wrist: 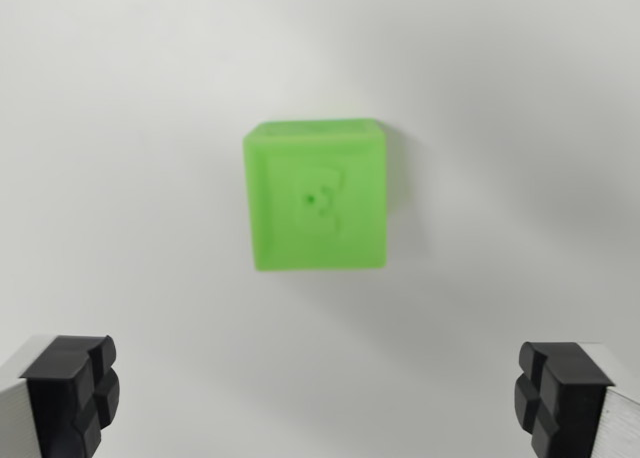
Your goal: Stack cube
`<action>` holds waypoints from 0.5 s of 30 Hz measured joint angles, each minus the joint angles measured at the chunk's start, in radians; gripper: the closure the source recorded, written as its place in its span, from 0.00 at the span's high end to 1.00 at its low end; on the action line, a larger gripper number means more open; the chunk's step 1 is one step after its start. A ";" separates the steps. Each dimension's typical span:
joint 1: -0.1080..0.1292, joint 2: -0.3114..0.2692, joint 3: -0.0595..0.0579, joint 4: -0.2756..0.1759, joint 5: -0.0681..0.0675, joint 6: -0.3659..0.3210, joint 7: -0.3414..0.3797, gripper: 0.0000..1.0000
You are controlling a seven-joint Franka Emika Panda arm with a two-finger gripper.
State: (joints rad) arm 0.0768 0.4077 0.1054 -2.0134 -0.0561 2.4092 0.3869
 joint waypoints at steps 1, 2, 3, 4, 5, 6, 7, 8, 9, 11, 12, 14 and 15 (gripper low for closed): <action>0.002 0.009 0.002 0.002 -0.004 0.008 -0.009 1.00; 0.004 0.018 0.002 0.003 -0.006 0.015 -0.014 1.00; 0.006 0.025 0.002 0.004 -0.008 0.024 -0.016 1.00; 0.007 0.033 0.002 0.004 -0.009 0.031 -0.017 1.00; 0.007 0.040 0.002 0.004 -0.010 0.039 -0.017 1.00; 0.007 0.044 0.002 0.004 -0.011 0.043 -0.017 1.00; 0.007 0.052 0.001 0.004 -0.012 0.051 -0.017 1.00; 0.007 0.061 0.000 0.004 -0.014 0.060 -0.017 1.00; 0.007 0.070 0.000 0.004 -0.015 0.069 -0.017 1.00; 0.007 0.089 -0.002 0.005 -0.017 0.086 -0.017 1.00; 0.008 0.099 -0.003 0.005 -0.019 0.095 -0.017 1.00; 0.010 0.117 -0.005 0.007 -0.021 0.111 -0.016 1.00; 0.011 0.126 -0.007 0.008 -0.022 0.119 -0.016 1.00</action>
State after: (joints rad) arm 0.0876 0.5336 0.0987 -2.0054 -0.0779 2.5282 0.3709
